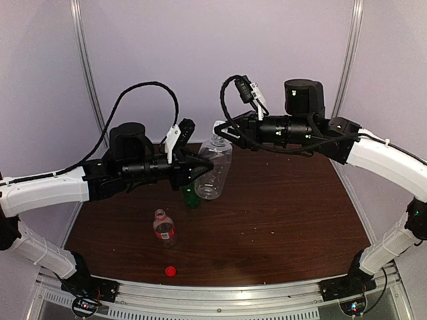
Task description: Unscrew the bottle caps
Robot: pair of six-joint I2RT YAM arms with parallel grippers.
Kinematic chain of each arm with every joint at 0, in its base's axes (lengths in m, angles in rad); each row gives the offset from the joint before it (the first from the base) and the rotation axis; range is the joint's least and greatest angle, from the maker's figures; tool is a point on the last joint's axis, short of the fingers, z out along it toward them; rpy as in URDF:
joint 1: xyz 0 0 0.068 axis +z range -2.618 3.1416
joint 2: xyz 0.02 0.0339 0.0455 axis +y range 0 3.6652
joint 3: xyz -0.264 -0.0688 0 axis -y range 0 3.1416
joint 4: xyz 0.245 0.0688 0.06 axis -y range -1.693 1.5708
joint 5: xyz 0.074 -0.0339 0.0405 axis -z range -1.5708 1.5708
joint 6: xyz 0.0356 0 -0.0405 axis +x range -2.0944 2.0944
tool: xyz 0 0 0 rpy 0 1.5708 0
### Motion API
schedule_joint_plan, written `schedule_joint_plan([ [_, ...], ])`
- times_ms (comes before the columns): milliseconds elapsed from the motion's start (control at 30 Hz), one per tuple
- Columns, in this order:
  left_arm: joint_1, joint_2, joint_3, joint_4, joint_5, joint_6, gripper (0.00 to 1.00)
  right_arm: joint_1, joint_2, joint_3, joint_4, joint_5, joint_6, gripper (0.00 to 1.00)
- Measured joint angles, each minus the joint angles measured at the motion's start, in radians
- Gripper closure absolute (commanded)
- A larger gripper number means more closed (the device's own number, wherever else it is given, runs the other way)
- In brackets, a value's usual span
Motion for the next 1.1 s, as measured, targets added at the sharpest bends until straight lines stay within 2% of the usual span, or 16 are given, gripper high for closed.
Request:
schedule_joint_plan([
  [267, 0.001, -0.029, -0.008, -0.003, 0.132, 0.022, 0.96, -0.127, -0.019, 0.000, 0.015, -0.347, -0.093, 0.91],
  [433, 0.001, -0.043, -0.019, -0.004, 0.172, 0.037, 0.96, -0.171, -0.033, -0.005, 0.016, -0.435, -0.103, 0.89],
  [533, 0.001, -0.050, -0.027, -0.004, 0.172, 0.040, 0.96, -0.190, -0.070, -0.045, 0.022, -0.417, -0.101, 0.88],
  [667, 0.001, -0.073, -0.049, -0.004, 0.153, 0.041, 0.96, -0.203, -0.121, -0.145, 0.042, -0.320, -0.081, 0.87],
  [900, 0.001, -0.135, -0.088, -0.002, 0.080, 0.041, 0.96, -0.211, -0.157, -0.447, 0.150, -0.113, -0.011, 0.82],
  [1100, 0.001, -0.152, -0.098, 0.002, 0.017, 0.040, 0.96, -0.211, -0.151, -0.695, 0.302, 0.021, 0.056, 0.82],
])
